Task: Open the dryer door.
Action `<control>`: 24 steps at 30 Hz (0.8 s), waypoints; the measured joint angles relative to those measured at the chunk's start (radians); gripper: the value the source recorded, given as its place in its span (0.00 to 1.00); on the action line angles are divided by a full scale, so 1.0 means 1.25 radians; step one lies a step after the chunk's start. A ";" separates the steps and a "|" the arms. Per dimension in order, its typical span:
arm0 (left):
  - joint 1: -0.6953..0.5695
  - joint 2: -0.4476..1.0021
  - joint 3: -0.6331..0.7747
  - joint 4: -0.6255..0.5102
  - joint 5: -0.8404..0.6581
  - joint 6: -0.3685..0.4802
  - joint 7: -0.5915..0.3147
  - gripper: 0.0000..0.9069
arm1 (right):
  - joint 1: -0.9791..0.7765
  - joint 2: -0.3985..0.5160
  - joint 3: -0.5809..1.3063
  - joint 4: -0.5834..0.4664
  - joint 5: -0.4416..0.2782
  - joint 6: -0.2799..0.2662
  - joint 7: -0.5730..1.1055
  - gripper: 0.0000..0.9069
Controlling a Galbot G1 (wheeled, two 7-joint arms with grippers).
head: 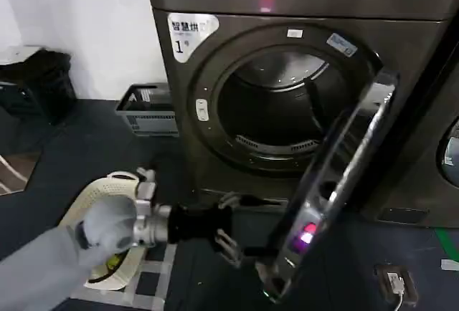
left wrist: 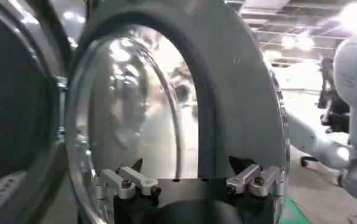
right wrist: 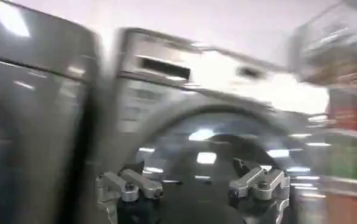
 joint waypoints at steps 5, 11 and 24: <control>-0.060 -0.031 0.092 0.015 -0.002 -0.009 -0.002 1.00 | -0.020 0.006 0.082 -0.016 -0.044 -0.030 0.058 1.00; -0.133 -0.075 0.187 0.035 0.001 -0.022 -0.002 1.00 | -0.045 0.017 0.170 -0.024 -0.079 -0.053 0.091 1.00; -0.223 -0.210 0.318 0.068 0.029 -0.036 -0.004 1.00 | -0.082 0.026 0.307 -0.026 -0.085 -0.062 0.094 1.00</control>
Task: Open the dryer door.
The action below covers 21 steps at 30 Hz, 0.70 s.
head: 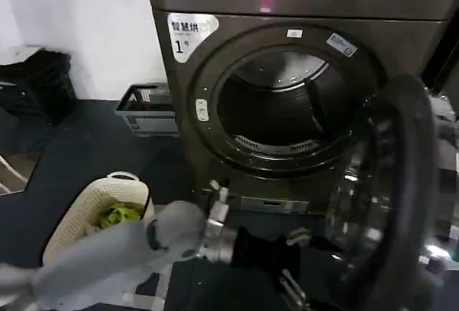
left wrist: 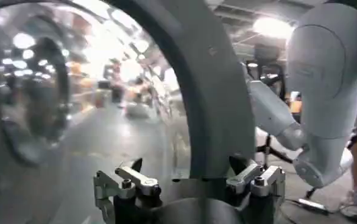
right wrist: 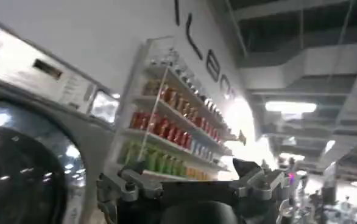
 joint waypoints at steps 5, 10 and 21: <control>-0.024 -0.044 0.045 0.012 0.001 -0.010 -0.006 1.00 | -0.004 0.012 0.010 0.007 0.001 0.001 -0.002 1.00; -0.045 -0.085 0.075 0.040 0.015 -0.028 -0.024 1.00 | -0.013 0.013 0.025 0.005 0.005 0.002 -0.004 1.00; -0.077 -0.180 0.102 0.136 0.073 -0.075 -0.053 1.00 | -0.025 0.010 0.049 -0.001 0.020 0.006 -0.009 1.00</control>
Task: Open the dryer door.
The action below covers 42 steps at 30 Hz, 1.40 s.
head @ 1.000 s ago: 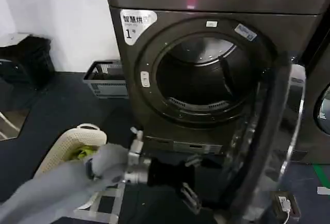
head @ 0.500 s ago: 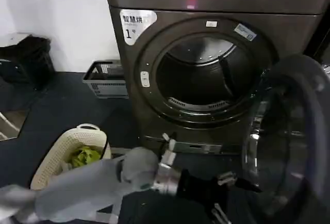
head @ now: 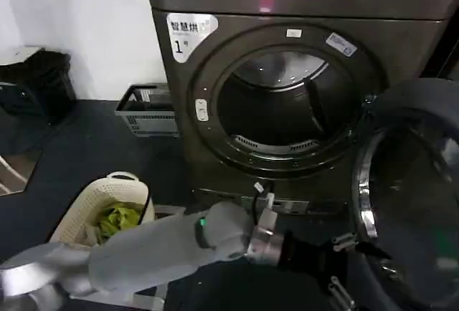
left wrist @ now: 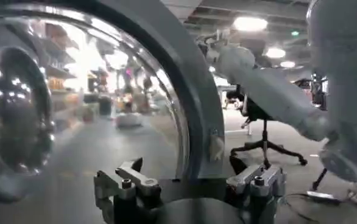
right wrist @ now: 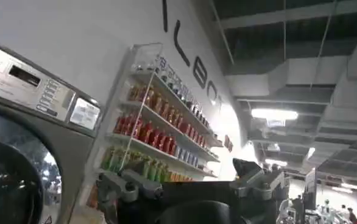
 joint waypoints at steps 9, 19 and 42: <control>-0.018 -0.052 0.010 0.047 0.000 0.000 -0.011 1.00 | 0.002 -0.001 0.002 -0.008 -0.001 0.003 -0.004 1.00; -0.025 -0.106 0.012 0.086 0.006 -0.006 -0.020 1.00 | -0.002 -0.007 0.014 -0.010 -0.003 0.003 -0.005 1.00; -0.022 -0.047 0.009 0.075 0.042 -0.129 -0.036 1.00 | -0.004 -0.005 0.014 -0.002 -0.003 0.014 -0.015 1.00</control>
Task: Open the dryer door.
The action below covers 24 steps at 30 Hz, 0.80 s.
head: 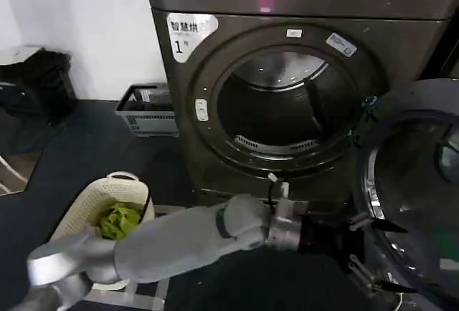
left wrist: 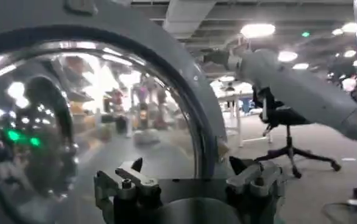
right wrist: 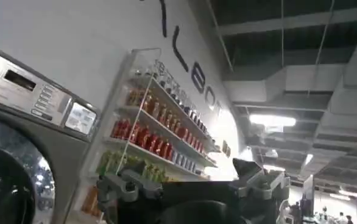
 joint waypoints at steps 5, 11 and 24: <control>0.004 0.043 -0.003 -0.014 0.006 -0.019 -0.004 1.00 | 0.005 0.002 -0.005 0.007 0.000 0.001 -0.001 1.00; 0.010 0.088 -0.012 -0.040 0.005 -0.036 -0.031 1.00 | 0.007 0.002 -0.001 0.009 0.000 0.006 -0.001 1.00; -0.006 0.243 -0.013 -0.111 0.065 -0.033 -0.052 1.00 | 0.019 -0.003 0.019 0.027 -0.016 -0.003 0.033 1.00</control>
